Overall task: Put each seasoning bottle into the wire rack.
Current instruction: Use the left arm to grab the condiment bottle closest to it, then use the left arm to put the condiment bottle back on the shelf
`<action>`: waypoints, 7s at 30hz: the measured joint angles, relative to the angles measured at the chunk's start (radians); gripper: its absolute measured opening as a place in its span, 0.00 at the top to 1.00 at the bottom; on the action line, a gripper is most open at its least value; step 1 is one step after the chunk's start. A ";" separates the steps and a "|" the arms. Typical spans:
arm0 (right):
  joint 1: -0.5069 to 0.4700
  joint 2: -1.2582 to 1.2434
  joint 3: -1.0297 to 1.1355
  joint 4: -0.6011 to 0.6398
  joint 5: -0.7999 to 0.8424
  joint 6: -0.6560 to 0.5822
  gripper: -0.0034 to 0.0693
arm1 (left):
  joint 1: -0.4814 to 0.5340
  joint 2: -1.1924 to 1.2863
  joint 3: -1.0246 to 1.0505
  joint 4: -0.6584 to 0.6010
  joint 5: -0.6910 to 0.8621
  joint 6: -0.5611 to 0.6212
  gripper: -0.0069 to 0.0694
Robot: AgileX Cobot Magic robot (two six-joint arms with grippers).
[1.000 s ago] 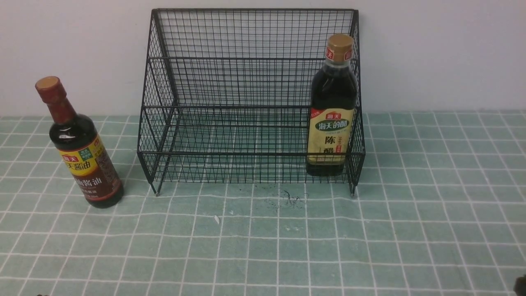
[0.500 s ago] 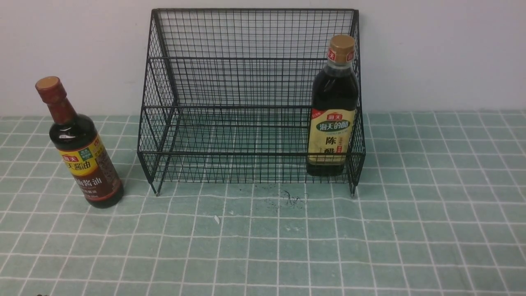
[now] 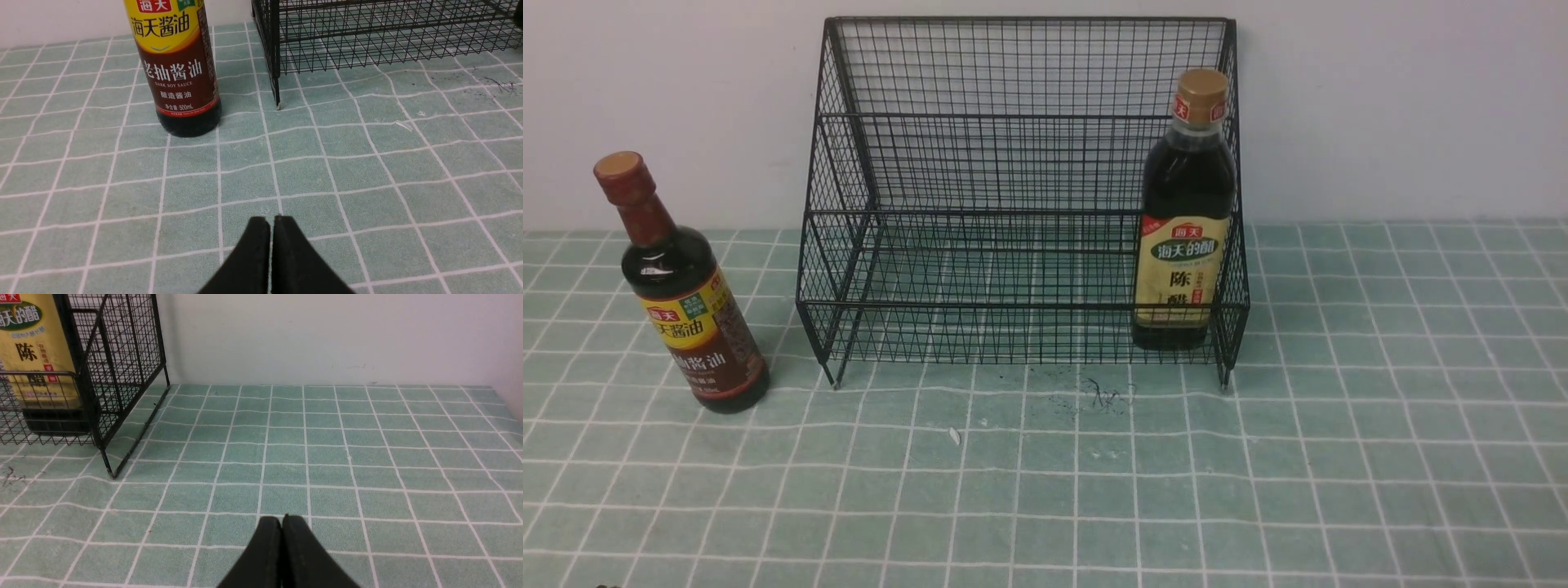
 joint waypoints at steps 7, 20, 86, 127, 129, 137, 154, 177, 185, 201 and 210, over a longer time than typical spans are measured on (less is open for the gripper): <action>0.000 0.000 0.000 0.000 0.000 0.000 0.97 | 0.000 0.000 0.000 0.000 0.000 0.000 0.92; 0.000 0.000 0.000 -0.001 0.000 0.000 0.97 | 0.000 0.000 0.000 0.000 0.000 0.000 0.92; 0.000 0.000 -0.001 0.000 0.000 -0.007 0.97 | 0.004 1.411 -0.628 -0.495 -1.126 0.298 0.11; 0.000 0.000 -0.001 0.000 0.000 -0.008 0.97 | 0.034 1.209 -0.792 -0.246 -0.723 0.229 0.53; 0.000 0.000 -0.001 0.000 0.000 -0.008 0.97 | 0.034 1.180 -0.827 -0.242 -0.717 0.231 0.53; 0.000 0.000 -0.001 0.000 0.001 -0.008 0.97 | 0.032 1.145 -0.952 -0.232 -0.638 0.180 0.53; 0.000 0.000 -0.001 0.000 0.001 -0.008 0.97 | -0.133 1.378 -0.957 -0.100 -0.843 0.087 0.54; 0.000 0.000 -0.001 0.000 0.001 -0.008 0.97 | -0.134 1.448 -0.976 -0.074 -0.869 -0.015 0.54; 0.000 0.000 -0.001 0.000 0.001 -0.008 0.97 | -0.134 1.489 -0.966 -0.009 -0.990 -0.034 0.54; 0.000 0.000 -0.001 0.000 0.001 -0.008 0.97 | -0.135 1.552 -0.965 0.061 -0.870 -0.089 0.54; 0.000 0.000 -0.001 0.000 0.001 -0.008 0.97 | -0.136 1.547 -0.977 0.067 -0.719 -0.114 0.54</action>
